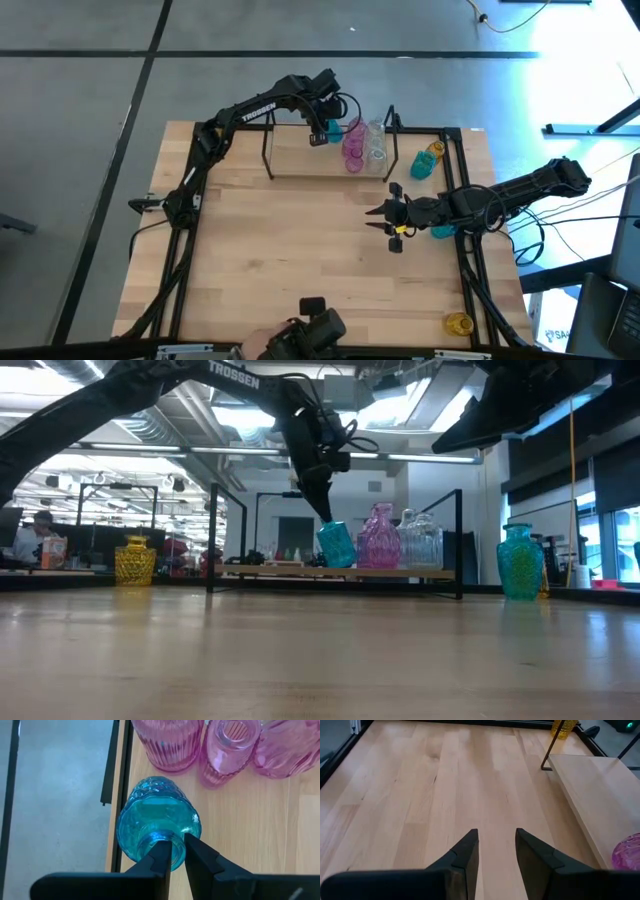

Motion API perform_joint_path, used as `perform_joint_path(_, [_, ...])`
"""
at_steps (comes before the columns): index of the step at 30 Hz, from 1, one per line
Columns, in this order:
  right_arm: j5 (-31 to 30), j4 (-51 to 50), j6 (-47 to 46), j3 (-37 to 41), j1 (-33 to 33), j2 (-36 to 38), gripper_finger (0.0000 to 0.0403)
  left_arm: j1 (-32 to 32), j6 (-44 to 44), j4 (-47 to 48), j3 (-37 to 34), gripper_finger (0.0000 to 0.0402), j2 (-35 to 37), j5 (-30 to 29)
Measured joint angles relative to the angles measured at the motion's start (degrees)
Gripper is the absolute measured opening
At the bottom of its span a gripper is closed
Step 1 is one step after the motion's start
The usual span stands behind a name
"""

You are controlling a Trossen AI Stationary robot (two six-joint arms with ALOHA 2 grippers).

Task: Sort vases onto shelf
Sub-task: Put the top left blue vase on the shelf

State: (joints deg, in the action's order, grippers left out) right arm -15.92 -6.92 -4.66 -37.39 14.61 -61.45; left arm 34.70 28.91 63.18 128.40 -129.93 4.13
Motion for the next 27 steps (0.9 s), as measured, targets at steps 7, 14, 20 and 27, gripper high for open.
perform_joint_path(7, [0.0,0.0,0.0,0.0,0.0,0.0,0.0115,-0.3,-0.1,0.0,0.0,0.004,0.0,-0.1])
perform_joint_path(14, [0.0,0.0,0.0,0.0,0.0,0.0,0.0115,-0.4,-0.3,-0.9,-0.1,0.0042,0.0,-0.1])
perform_joint_path(20, [-0.1,0.0,0.0,0.0,0.0,0.0,0.0115,-0.4,-0.3,-1.4,-0.1,0.0089,0.0,-0.1])
perform_joint_path(27, [-0.1,0.0,0.0,0.0,0.0,0.0,0.0115,-0.4,-0.3,-1.9,-0.1,0.0131,0.0,-0.1])
